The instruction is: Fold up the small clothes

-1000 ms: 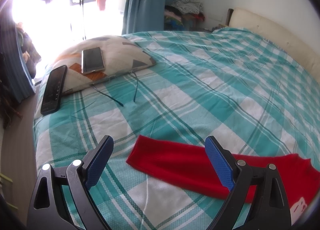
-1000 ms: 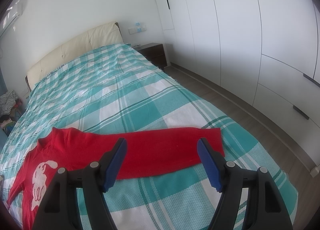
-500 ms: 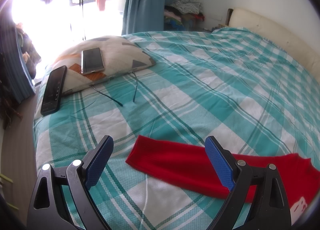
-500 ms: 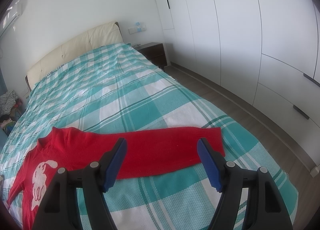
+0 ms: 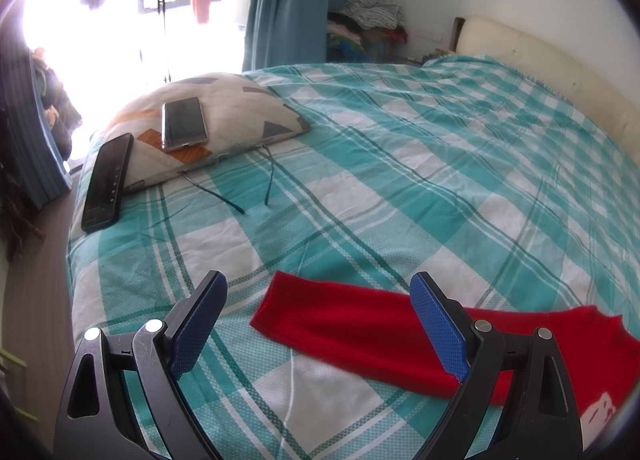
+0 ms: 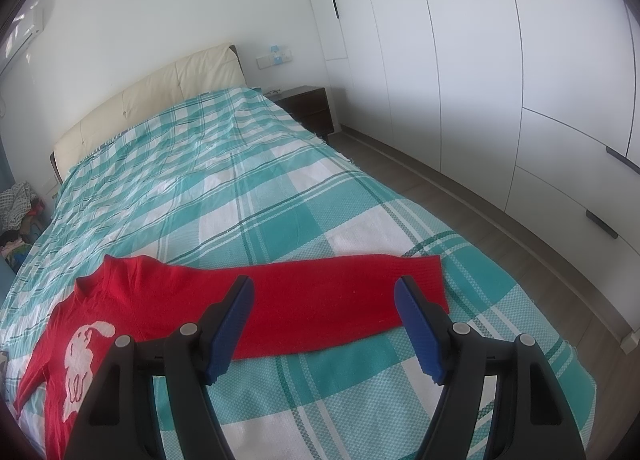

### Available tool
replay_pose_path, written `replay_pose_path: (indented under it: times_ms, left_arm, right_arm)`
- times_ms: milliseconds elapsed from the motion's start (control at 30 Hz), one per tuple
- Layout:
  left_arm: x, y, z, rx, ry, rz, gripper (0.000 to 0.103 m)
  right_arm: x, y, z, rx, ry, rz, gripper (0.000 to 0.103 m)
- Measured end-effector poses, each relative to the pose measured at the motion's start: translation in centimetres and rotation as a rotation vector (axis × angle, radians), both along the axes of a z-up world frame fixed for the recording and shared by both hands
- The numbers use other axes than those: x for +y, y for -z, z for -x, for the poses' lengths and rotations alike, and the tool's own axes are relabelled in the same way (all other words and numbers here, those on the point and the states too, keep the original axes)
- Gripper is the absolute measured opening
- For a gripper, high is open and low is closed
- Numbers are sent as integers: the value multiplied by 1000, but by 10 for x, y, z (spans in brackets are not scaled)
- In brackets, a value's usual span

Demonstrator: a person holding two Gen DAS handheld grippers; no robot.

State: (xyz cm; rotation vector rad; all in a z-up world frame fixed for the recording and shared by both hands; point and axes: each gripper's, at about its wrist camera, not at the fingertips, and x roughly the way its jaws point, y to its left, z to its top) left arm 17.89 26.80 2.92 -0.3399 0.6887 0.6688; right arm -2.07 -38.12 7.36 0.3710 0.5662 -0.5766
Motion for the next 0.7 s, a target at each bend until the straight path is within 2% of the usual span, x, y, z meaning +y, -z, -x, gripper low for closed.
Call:
replay_pose_path:
  times_ms: [700]
  left_arm:
    - [-1, 0, 0, 1, 1, -2, 94]
  right_arm:
    - [-1, 0, 0, 0, 1, -2, 72]
